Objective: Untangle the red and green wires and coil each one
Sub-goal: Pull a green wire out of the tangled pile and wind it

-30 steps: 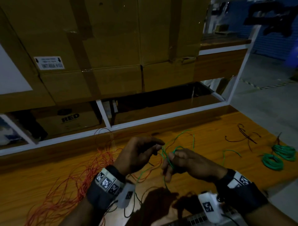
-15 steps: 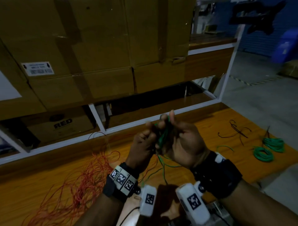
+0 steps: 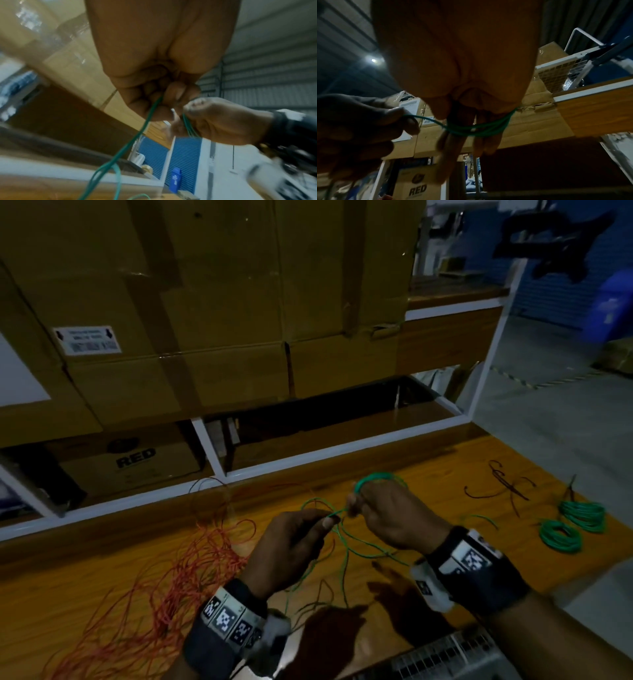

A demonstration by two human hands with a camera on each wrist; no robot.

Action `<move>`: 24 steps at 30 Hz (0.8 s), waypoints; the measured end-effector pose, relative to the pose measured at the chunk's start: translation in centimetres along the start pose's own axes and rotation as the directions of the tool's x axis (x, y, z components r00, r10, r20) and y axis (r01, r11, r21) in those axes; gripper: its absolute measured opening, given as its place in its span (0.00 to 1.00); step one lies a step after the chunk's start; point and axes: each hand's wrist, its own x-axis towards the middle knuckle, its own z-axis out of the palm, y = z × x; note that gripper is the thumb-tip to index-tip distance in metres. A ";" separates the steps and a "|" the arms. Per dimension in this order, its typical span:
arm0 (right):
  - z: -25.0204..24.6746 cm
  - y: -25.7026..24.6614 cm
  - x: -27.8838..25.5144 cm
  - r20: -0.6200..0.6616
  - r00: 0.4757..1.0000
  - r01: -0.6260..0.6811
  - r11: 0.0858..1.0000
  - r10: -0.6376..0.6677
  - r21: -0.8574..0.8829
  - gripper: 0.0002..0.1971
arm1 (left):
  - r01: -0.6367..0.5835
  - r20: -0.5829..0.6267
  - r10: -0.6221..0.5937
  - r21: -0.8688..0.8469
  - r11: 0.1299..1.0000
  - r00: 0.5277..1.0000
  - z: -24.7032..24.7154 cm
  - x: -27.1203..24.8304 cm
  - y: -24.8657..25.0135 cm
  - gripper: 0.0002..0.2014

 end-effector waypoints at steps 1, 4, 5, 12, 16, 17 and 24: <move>0.2 -0.4 -0.3 0.079 0.997 0.012 0.998 -0.017 0.068 0.25 | -0.016 -0.010 0.016 0.017 1.000 1.000 -0.4 -0.1 0.2 0.18; 0.4 -1.7 -1.2 0.304 0.950 -0.090 0.871 -0.071 0.483 0.28 | -0.045 -0.085 0.047 0.029 0.999 0.995 -1.4 0.3 0.4 0.15; 0.5 -2.1 -1.5 0.342 0.935 -0.138 0.789 -0.096 0.599 0.27 | -0.061 -0.110 0.063 0.023 0.998 0.992 -1.6 0.6 0.5 0.12; 0.7 -4.0 -2.4 0.468 0.795 -0.355 0.328 -0.386 0.875 0.20 | -0.125 -0.039 0.120 -0.182 0.975 0.992 -1.4 3.1 2.6 0.12; -0.6 -5.3 -2.3 0.335 0.778 -0.336 0.100 -0.531 0.937 0.17 | -0.074 0.039 0.090 -0.308 0.948 0.995 -0.8 4.0 3.3 0.18; -0.9 -5.5 -2.3 0.279 0.786 -0.316 0.028 -0.552 0.948 0.16 | -0.018 0.085 0.046 -0.308 0.951 0.995 -0.5 4.0 3.4 0.20; -3.7 -5.7 -0.9 -0.047 0.982 -0.014 -0.321 -0.183 0.947 0.15 | 0.073 0.163 -0.006 -0.403 0.912 0.987 3.1 2.0 2.7 0.18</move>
